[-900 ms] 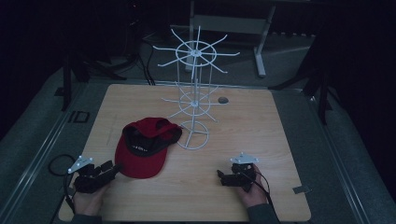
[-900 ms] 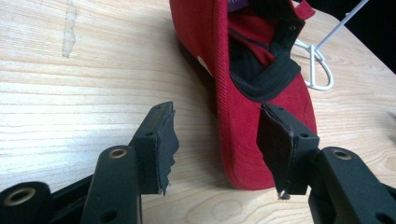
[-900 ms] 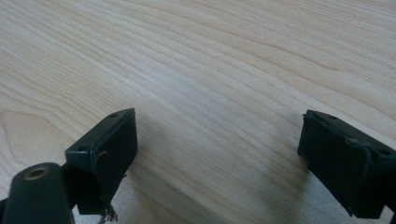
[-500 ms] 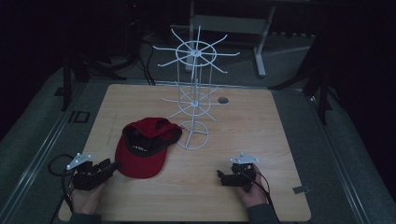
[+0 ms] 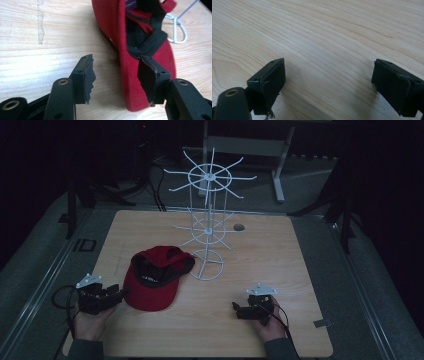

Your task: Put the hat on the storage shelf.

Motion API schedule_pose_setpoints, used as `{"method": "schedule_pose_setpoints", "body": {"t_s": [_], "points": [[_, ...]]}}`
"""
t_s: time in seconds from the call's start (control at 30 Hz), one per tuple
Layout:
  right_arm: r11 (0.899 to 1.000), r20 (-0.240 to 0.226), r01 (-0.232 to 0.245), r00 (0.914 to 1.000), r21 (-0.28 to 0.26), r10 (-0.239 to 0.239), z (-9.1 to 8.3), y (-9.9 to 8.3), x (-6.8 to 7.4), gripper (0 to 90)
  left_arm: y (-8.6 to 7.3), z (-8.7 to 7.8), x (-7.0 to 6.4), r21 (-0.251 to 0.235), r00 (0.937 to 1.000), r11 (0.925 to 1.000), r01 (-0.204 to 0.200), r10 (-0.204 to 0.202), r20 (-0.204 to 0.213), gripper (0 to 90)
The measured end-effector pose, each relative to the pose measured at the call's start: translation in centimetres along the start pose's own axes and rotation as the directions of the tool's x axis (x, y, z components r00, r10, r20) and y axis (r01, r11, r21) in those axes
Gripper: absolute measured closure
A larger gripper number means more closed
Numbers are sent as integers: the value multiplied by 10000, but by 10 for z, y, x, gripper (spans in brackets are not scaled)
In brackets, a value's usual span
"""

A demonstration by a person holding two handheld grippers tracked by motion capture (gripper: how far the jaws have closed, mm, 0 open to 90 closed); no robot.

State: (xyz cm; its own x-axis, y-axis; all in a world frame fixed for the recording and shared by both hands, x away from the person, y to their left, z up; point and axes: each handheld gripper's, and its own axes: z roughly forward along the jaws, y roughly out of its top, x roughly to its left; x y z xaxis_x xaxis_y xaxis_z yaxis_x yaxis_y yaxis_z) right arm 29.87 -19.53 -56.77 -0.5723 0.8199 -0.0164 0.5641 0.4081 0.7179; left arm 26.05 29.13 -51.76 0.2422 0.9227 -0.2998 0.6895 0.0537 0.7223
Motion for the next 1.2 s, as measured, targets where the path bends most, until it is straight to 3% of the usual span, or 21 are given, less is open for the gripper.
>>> {"method": "schedule_pose_setpoints", "body": {"t_s": [0.27, 0.33, 0.47, 0.67, 0.8, 0.83, 1.07, 1.2], "points": [[10000, 2, -15, 10000, -6, 15, 0, 0, 0, 117, 12, 24, 2, 698, 9996, 9973, -240, 231, 139, 512], [10000, 0, -15, 10000, -6, 15, 0, 0, 0, 117, 14, 32, 3, 933, 9992, 9953, -260, 230, 338, 529], [10000, 1, -14, 10000, -7, 14, 0, 0, 0, 117, 15, 37, 3, 1136, 9985, 9933, -191, 131, 533, 580], [10000, 2, -9, 10000, 6, 9, 0, 0, 0, 117, 15, 46, -1, 1465, 9960, 9882, -450, 330, 836, 622], [10000, 2, -8, 10000, 8, 8, 0, 0, 0, 117, 15, 46, -3, 1406, 9937, 9886, -546, 401, 1046, 685], [10000, 2, -9, 10000, 5, 9, 0, 0, 0, 117, 16, 45, -3, 1356, 9932, 9896, -474, 322, 1122, 729], [10000, 2, -13, 10000, 9, 13, 0, 0, 0, 117, 20, 40, -4, 1066, 9852, 9940, -249, 64, 1710, 802], [10000, 1, -10, 10000, 4, 10, 0, 0, 0, 117, 22, 36, -4, 832, 9861, 9965, -27, -111, 1657, 834]]}}
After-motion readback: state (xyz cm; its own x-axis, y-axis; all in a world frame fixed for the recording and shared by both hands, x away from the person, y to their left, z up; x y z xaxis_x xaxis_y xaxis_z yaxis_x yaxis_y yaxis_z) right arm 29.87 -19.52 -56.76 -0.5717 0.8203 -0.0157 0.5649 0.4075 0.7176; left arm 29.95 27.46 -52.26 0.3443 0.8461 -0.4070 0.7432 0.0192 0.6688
